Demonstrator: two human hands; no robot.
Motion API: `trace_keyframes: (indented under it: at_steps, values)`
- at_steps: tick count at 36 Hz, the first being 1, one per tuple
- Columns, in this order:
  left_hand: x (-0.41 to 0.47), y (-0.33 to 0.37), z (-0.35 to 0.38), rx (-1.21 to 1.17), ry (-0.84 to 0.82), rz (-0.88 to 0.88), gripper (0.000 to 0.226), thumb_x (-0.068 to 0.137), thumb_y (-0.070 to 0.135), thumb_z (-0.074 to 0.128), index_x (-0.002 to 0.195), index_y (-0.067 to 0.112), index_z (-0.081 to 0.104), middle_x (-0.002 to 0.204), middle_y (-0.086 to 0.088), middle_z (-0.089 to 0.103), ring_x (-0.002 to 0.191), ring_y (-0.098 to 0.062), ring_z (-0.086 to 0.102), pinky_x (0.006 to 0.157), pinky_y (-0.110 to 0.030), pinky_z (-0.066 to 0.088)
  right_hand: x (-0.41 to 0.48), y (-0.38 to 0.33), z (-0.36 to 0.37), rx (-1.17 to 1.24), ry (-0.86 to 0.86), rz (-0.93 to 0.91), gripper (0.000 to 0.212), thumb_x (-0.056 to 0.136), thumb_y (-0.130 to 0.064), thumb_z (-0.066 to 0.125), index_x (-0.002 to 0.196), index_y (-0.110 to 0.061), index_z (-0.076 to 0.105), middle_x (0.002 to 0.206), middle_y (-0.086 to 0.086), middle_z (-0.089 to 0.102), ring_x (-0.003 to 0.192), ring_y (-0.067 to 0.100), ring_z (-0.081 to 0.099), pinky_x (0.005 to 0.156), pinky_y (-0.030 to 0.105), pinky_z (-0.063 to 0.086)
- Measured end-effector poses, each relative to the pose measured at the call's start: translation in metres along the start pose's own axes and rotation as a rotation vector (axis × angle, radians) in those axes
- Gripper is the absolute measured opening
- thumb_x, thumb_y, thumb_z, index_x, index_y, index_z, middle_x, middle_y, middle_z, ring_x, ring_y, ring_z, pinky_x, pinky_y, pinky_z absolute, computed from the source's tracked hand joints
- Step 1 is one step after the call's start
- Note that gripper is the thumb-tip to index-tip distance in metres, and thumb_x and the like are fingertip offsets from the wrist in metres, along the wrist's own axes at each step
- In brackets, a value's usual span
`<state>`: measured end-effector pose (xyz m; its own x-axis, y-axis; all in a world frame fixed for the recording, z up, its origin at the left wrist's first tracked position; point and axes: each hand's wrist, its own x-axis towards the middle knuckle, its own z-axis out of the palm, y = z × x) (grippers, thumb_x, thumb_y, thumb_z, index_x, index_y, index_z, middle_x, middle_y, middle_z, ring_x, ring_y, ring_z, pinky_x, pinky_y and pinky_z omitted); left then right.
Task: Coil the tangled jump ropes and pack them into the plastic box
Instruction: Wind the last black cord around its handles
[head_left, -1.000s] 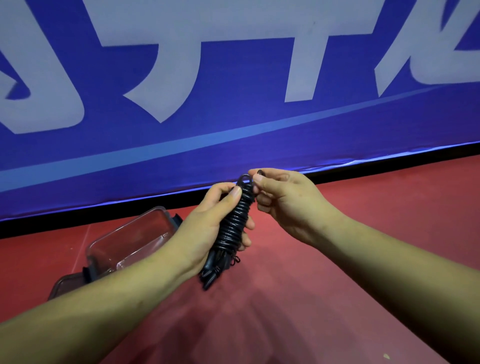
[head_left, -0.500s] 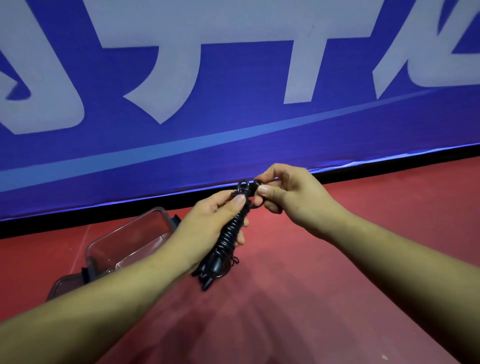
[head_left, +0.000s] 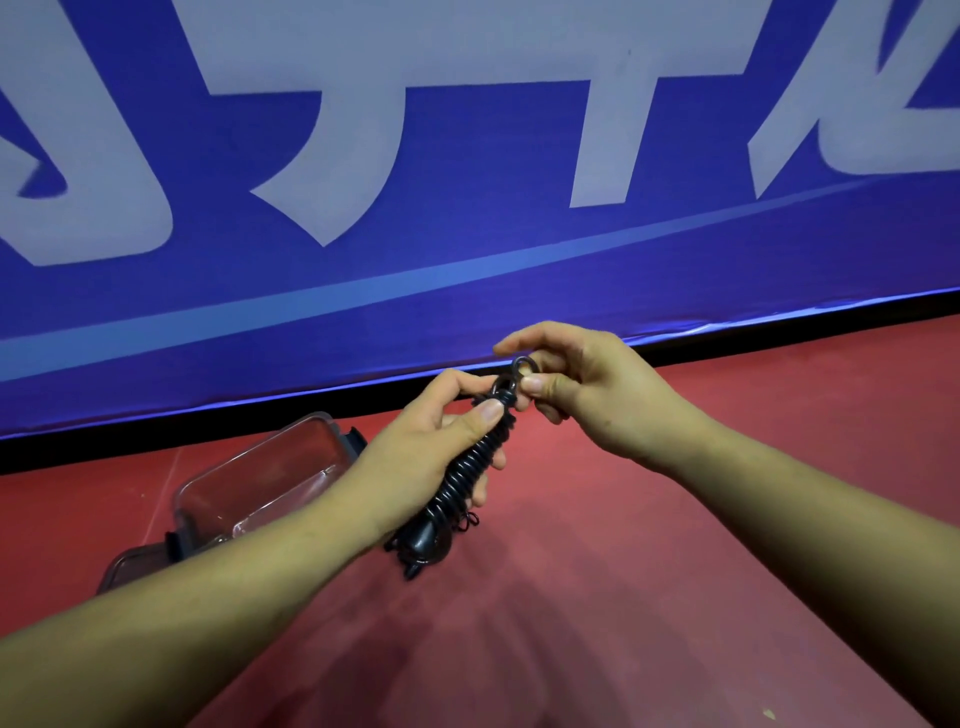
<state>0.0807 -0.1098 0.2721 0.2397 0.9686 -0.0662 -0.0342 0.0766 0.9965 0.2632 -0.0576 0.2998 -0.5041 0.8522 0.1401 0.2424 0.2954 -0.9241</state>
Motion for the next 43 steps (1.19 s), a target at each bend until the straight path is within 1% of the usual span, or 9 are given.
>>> trace_keyframes:
  at_steps: [7, 10, 14, 18, 22, 28, 33, 36, 43]
  values:
    - [-0.004, -0.002, -0.003, -0.153, -0.063, 0.007, 0.039, 0.089, 0.034, 0.057, 0.120, 0.010, 0.054, 0.079, -0.023, 0.058, 0.049, -0.025, 0.051, 0.050, -0.029, 0.042, 0.002, -0.003, 0.004, 0.004, 0.070, 0.073, 0.012, 0.099, 0.000, 0.047, 0.095, -0.010, 0.041, 0.071, 0.017, 0.064, 0.049, 0.016, 0.042, 0.050, 0.024, 0.035]
    - [-0.004, -0.001, 0.000, -0.202, -0.039, 0.025, 0.038, 0.090, 0.035, 0.058, 0.116, 0.007, 0.054, 0.090, -0.031, 0.055, 0.054, -0.025, 0.049, 0.053, -0.031, 0.040, 0.001, -0.002, 0.003, 0.040, 0.069, 0.081, 0.013, 0.098, -0.002, 0.053, 0.091, -0.009, 0.046, 0.063, 0.010, 0.061, 0.046, 0.014, 0.042, 0.046, 0.022, 0.033]
    - [-0.004, 0.000, -0.002, -0.287, 0.014, 0.026, 0.033, 0.092, 0.032, 0.060, 0.113, 0.007, 0.056, 0.084, -0.025, 0.058, 0.049, -0.023, 0.048, 0.050, -0.030, 0.041, 0.000, -0.001, 0.004, 0.162, 0.056, 0.077, 0.006, 0.093, -0.002, 0.062, 0.090, -0.005, 0.057, 0.071, 0.020, 0.062, 0.053, 0.018, 0.045, 0.052, 0.027, 0.036]
    - [-0.004, 0.000, -0.003, -0.301, 0.018, 0.014, 0.038, 0.089, 0.035, 0.057, 0.116, 0.008, 0.056, 0.078, -0.023, 0.056, 0.048, -0.023, 0.049, 0.050, -0.030, 0.042, -0.001, 0.002, 0.005, 0.219, -0.008, 0.073, 0.013, 0.091, 0.001, 0.064, 0.104, 0.004, 0.062, 0.078, 0.014, 0.065, 0.065, 0.022, 0.045, 0.057, 0.028, 0.036]
    - [-0.004, -0.001, -0.002, -0.319, -0.008, -0.011, 0.039, 0.090, 0.034, 0.058, 0.115, 0.004, 0.053, 0.075, -0.021, 0.055, 0.048, -0.023, 0.048, 0.050, -0.028, 0.043, 0.000, 0.002, 0.006, 0.037, 0.005, 0.035, 0.016, 0.090, 0.003, 0.064, 0.105, 0.000, 0.066, 0.075, -0.003, 0.063, 0.058, 0.000, 0.053, 0.059, 0.013, 0.040]
    - [-0.003, 0.000, 0.000, -0.323, 0.018, -0.036, 0.038, 0.094, 0.033, 0.055, 0.116, 0.002, 0.050, 0.076, -0.022, 0.054, 0.048, -0.023, 0.048, 0.049, -0.028, 0.042, 0.001, 0.000, 0.010, -0.308, 0.068, -0.054, 0.026, 0.096, -0.003, 0.057, 0.117, -0.010, 0.070, 0.057, -0.031, 0.059, 0.061, -0.009, 0.059, 0.063, 0.006, 0.040]
    - [-0.002, 0.001, -0.001, -0.295, -0.017, -0.047, 0.035, 0.090, 0.036, 0.059, 0.108, 0.007, 0.056, 0.076, -0.022, 0.055, 0.048, -0.022, 0.048, 0.050, -0.028, 0.042, -0.002, -0.004, 0.010, -0.323, 0.085, -0.060, 0.021, 0.096, -0.001, 0.055, 0.107, -0.009, 0.071, 0.070, -0.010, 0.067, 0.056, -0.006, 0.058, 0.059, 0.007, 0.039]
    - [0.000, 0.003, -0.003, -0.296, -0.039, -0.070, 0.045, 0.096, 0.034, 0.054, 0.122, -0.003, 0.051, 0.077, -0.021, 0.054, 0.047, -0.021, 0.047, 0.048, -0.026, 0.041, -0.002, -0.006, 0.008, -0.270, 0.085, -0.072, 0.032, 0.095, 0.001, 0.054, 0.122, -0.014, 0.062, 0.074, 0.000, 0.070, 0.056, -0.001, 0.058, 0.060, 0.009, 0.038]
    - [0.002, 0.004, -0.009, -0.341, -0.167, -0.148, 0.054, 0.094, 0.041, 0.056, 0.125, -0.003, 0.052, 0.077, -0.016, 0.054, 0.046, -0.019, 0.048, 0.046, -0.026, 0.042, -0.003, -0.005, 0.007, -0.314, 0.052, -0.097, 0.023, 0.095, 0.004, 0.052, 0.109, -0.007, 0.066, 0.074, 0.006, 0.072, 0.053, -0.002, 0.058, 0.057, 0.006, 0.038]
